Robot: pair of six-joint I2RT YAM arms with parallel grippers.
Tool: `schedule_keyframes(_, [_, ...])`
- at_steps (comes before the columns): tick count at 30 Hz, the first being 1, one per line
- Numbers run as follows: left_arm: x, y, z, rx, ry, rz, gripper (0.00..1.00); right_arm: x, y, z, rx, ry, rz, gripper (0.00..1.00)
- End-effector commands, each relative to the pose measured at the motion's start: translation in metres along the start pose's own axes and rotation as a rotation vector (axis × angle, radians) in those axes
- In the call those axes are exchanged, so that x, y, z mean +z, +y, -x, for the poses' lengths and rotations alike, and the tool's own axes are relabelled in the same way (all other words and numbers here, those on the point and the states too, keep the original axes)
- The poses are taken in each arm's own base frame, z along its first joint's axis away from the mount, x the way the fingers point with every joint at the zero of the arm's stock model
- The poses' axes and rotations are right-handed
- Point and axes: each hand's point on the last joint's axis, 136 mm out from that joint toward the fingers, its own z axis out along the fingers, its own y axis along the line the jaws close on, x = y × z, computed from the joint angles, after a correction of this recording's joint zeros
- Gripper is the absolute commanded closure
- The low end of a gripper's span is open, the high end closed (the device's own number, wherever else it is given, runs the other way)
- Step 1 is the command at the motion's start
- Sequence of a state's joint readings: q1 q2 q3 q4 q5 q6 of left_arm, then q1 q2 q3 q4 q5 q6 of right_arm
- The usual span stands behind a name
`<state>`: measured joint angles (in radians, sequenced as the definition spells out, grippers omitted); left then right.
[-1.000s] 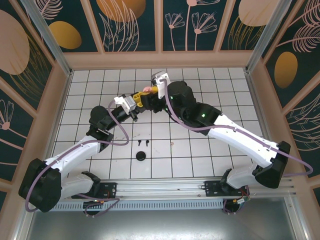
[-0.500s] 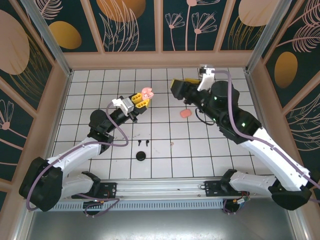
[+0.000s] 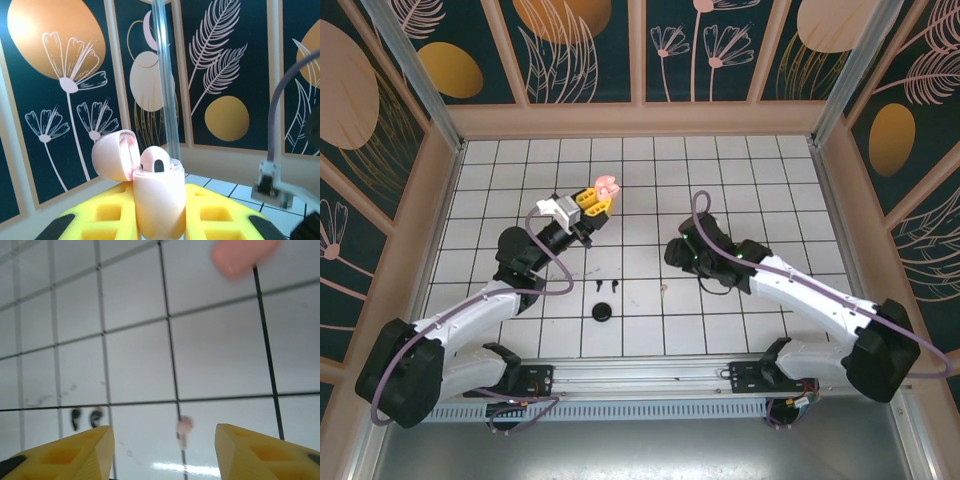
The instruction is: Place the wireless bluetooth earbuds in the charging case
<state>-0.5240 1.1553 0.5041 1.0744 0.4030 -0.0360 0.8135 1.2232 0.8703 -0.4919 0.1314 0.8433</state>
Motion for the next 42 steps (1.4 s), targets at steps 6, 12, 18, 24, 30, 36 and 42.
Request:
schedule_keyframes(6, [-0.007,0.0,0.016,-0.033,-0.063,0.025,1.0,0.042,-0.014,-0.05,0.051,0.147,-0.14,0.49])
schedule_keyframes(12, [-0.009,-0.002,0.018,-0.036,-0.073,0.022,1.0,0.064,-0.019,-0.068,0.039,0.186,-0.227,0.56])
schedule_keyframes(18, [-0.011,-0.003,0.016,-0.032,-0.07,0.018,1.0,0.076,-0.014,-0.07,0.028,0.192,-0.247,0.59])
schedule_keyframes(24, [-0.012,-0.005,0.016,-0.024,-0.069,0.014,1.0,0.086,-0.009,-0.07,0.001,0.207,-0.269,0.59])
schedule_keyframes(30, [-0.012,-0.005,0.016,-0.018,-0.068,0.01,1.0,0.097,-0.014,-0.073,-0.023,0.224,-0.31,0.6])
schedule_keyframes(36, [-0.011,-0.006,0.016,-0.014,-0.064,0.007,1.0,0.102,-0.018,-0.076,-0.036,0.233,-0.331,0.63])
schedule_keyframes(42, [-0.01,-0.006,0.013,-0.019,-0.054,0.004,1.0,0.107,-0.02,-0.078,-0.047,0.238,-0.345,0.66])
